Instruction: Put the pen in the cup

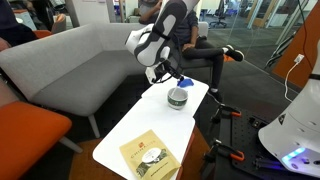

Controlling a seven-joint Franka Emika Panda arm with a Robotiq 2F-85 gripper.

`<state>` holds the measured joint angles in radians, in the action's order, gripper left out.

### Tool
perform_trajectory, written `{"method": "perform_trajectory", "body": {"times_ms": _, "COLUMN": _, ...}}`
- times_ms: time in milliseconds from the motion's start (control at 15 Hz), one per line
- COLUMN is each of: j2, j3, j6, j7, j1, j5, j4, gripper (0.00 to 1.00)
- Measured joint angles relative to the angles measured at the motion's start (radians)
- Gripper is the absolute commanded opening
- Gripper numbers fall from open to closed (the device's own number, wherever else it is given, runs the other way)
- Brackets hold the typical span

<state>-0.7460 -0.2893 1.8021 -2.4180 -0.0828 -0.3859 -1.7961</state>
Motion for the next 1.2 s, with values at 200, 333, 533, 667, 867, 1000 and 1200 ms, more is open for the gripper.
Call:
{"method": "perform_trajectory", "body": {"times_ms": 200, "j2": -0.024, "j3": 0.019, "j6": -0.047, "j7": 0.004, "j1": 0.012, "j5": 0.027, "j4": 0.019, "gripper": 0.42}}
{"method": "perform_trajectory", "body": {"times_ms": 333, "j2": -0.034, "j3": 0.028, "j6": -0.082, "j7": 0.025, "j1": 0.019, "j5": 0.058, "j4": 0.032, "gripper": 0.51}}
{"method": "perform_trajectory", "body": {"times_ms": 533, "j2": -0.042, "j3": 0.041, "j6": -0.091, "j7": 0.041, "j1": 0.035, "j5": 0.093, "j4": 0.052, "gripper": 0.73}}
{"method": "perform_trajectory", "body": {"times_ms": 667, "j2": -0.042, "j3": 0.042, "j6": -0.087, "j7": 0.041, "j1": 0.039, "j5": 0.098, "j4": 0.060, "gripper": 0.89}}
{"method": "perform_trajectory", "body": {"times_ms": 867, "j2": -0.024, "j3": 0.042, "j6": -0.021, "j7": 0.044, "j1": 0.041, "j5": 0.096, "j4": 0.051, "gripper": 1.00}}
{"method": "perform_trajectory", "body": {"times_ms": 1000, "j2": 0.012, "j3": 0.042, "j6": 0.072, "j7": 0.076, "j1": 0.044, "j5": 0.089, "j4": 0.015, "gripper": 1.00}}
{"method": "perform_trajectory", "body": {"times_ms": 1200, "j2": 0.101, "j3": 0.041, "j6": 0.233, "j7": 0.144, "j1": 0.052, "j5": 0.083, "j4": -0.094, "gripper": 1.00}}
